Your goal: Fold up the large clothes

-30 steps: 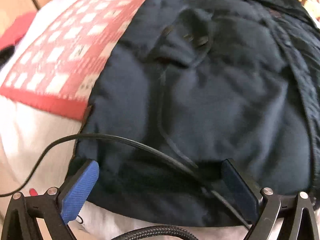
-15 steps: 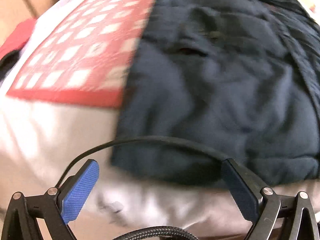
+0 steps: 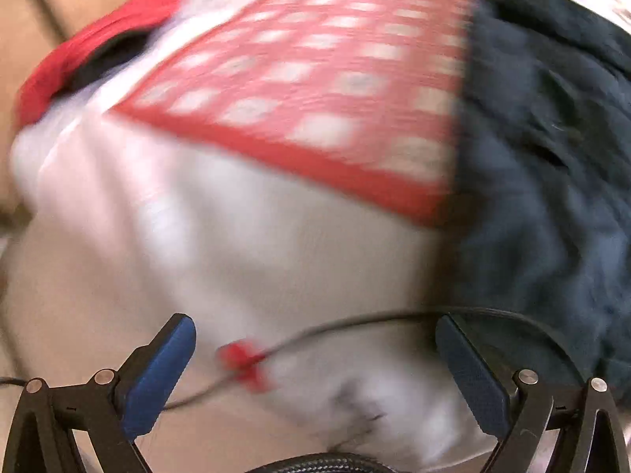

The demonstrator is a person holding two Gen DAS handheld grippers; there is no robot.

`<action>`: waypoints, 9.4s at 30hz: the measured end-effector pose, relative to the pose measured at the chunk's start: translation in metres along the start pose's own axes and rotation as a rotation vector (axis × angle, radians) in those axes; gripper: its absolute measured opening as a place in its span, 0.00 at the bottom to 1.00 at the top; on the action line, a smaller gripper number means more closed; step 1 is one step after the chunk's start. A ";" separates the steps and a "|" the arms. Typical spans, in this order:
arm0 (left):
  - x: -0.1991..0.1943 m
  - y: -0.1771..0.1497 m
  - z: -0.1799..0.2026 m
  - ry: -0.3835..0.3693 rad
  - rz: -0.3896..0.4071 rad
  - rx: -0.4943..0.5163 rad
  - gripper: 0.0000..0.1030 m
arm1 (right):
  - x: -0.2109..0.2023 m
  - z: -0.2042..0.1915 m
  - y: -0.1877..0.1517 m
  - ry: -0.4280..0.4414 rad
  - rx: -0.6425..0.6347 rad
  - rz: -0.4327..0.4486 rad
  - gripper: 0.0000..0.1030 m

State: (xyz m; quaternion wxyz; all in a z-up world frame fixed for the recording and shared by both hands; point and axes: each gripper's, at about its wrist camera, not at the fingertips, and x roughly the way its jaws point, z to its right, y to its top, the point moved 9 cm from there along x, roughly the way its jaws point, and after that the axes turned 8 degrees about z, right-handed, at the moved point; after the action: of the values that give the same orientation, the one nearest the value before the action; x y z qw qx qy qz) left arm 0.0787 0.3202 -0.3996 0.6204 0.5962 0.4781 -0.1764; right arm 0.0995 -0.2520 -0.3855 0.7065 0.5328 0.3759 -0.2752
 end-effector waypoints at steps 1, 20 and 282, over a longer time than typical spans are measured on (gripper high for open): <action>-0.004 -0.003 -0.019 0.037 -0.007 -0.015 0.99 | 0.001 0.005 -0.001 -0.004 0.006 -0.003 0.93; 0.009 0.057 0.131 -0.246 0.102 0.151 0.98 | 0.019 -0.040 0.038 0.075 -0.028 0.062 0.93; 0.025 0.393 0.276 -0.590 0.244 0.184 0.90 | 0.096 0.035 0.312 0.164 -0.072 0.211 0.83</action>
State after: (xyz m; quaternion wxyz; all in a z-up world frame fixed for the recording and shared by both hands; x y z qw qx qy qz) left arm 0.5060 0.1672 -0.2414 0.6922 0.6258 0.1850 -0.3082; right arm 0.4087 -0.1965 -0.2894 0.7171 0.5643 0.3839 -0.1411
